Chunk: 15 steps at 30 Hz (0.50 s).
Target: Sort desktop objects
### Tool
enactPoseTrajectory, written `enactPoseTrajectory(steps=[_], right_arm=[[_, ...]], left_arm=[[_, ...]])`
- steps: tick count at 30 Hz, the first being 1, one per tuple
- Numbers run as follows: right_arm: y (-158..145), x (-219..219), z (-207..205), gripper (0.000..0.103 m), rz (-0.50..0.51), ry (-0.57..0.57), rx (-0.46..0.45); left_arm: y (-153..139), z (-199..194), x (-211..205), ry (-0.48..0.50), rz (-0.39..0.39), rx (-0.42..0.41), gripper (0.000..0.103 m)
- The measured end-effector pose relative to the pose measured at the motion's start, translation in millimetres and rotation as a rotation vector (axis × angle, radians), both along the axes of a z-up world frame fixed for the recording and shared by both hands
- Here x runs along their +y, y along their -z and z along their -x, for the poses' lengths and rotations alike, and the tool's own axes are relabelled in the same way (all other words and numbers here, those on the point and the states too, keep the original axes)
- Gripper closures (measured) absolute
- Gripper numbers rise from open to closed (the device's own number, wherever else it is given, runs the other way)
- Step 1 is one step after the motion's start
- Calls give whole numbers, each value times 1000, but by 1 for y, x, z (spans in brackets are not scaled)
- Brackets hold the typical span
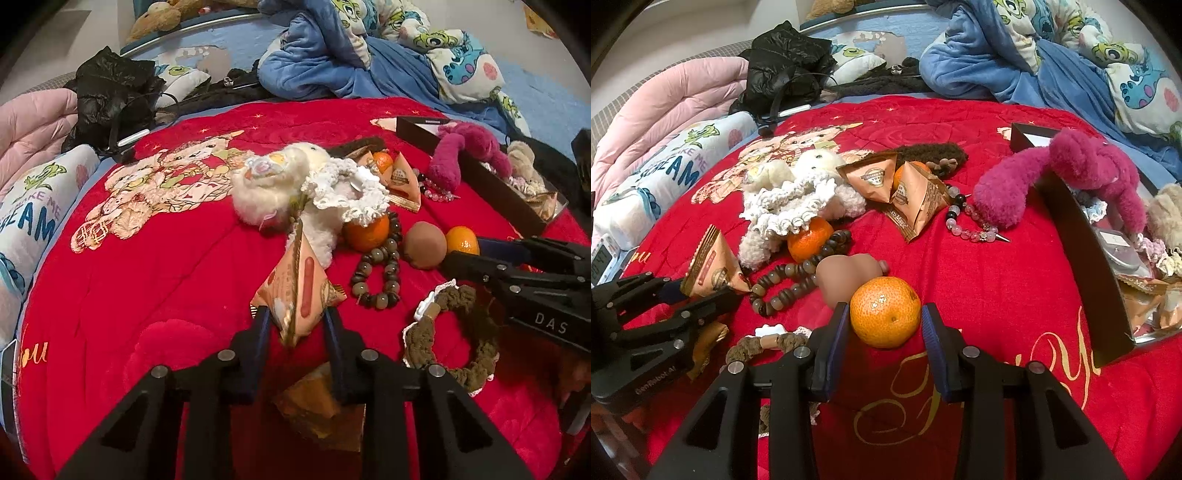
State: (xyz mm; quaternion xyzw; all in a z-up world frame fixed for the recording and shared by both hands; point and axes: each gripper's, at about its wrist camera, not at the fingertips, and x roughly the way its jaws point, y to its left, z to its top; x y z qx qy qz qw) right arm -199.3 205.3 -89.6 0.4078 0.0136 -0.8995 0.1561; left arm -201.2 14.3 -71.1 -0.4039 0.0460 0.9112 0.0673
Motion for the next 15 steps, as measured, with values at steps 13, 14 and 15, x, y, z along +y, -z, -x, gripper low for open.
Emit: enactPoseTrajectory(steps=[13,14,15], right_arm=[[-2,-2,-3,66,-14,8,6],[-3,-2,-3,66,-15,9,7],[-3,-2,-3,66,-14,9,7]], left_arm=[[-13,-10,-15,-36,-17,51,102],[-13,-10,-16,-34,-26,39,102],[-11,-8,-18,-34,-35,23,102]])
